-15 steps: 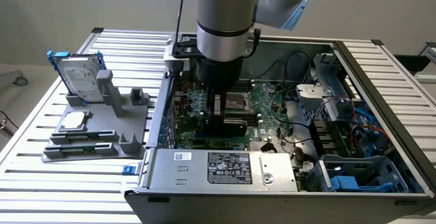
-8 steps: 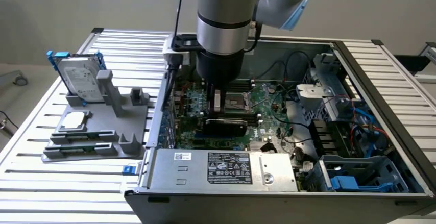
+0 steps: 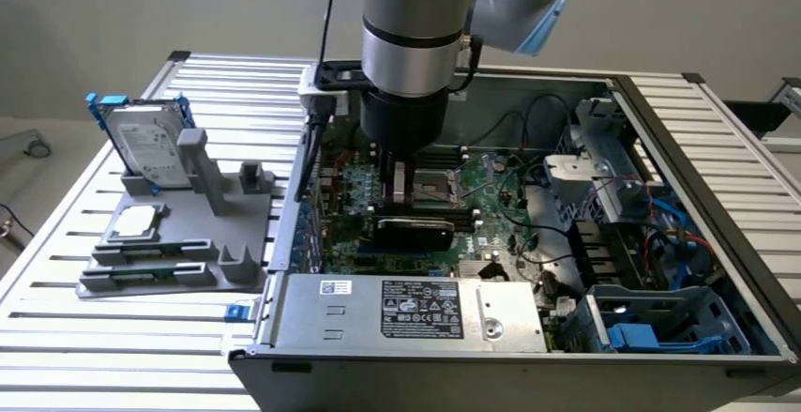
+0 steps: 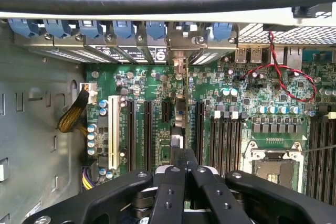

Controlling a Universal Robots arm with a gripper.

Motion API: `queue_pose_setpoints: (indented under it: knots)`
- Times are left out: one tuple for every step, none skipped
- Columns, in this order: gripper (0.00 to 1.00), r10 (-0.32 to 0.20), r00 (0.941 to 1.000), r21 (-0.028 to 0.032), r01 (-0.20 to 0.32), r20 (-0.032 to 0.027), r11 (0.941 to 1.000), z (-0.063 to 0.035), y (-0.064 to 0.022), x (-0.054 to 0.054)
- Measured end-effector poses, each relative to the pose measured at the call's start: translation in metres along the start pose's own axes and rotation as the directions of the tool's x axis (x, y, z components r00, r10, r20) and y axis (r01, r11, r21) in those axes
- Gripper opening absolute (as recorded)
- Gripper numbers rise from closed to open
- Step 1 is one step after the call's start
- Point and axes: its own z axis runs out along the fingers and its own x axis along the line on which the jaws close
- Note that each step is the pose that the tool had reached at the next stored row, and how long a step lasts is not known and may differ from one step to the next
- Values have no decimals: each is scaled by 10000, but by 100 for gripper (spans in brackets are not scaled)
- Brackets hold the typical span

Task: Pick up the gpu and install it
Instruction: 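Press down on the gpu until it lock into place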

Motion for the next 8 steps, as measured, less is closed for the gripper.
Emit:
queue_pose_setpoints:
  knots:
    - [11,0,10000,0,0,0,10000,0,0,0]
    - [11,0,10000,0,0,0,10000,0,0,0]
    - [11,0,10000,0,0,0,10000,0,0,0]
    - [11,0,10000,0,0,0,10000,0,0,0]
    - [11,0,10000,0,0,0,10000,0,0,0]
    - [11,0,10000,0,0,0,10000,0,0,0]
    - [11,0,10000,0,0,0,10000,0,0,0]
    - [11,0,10000,0,0,0,10000,0,0,0]
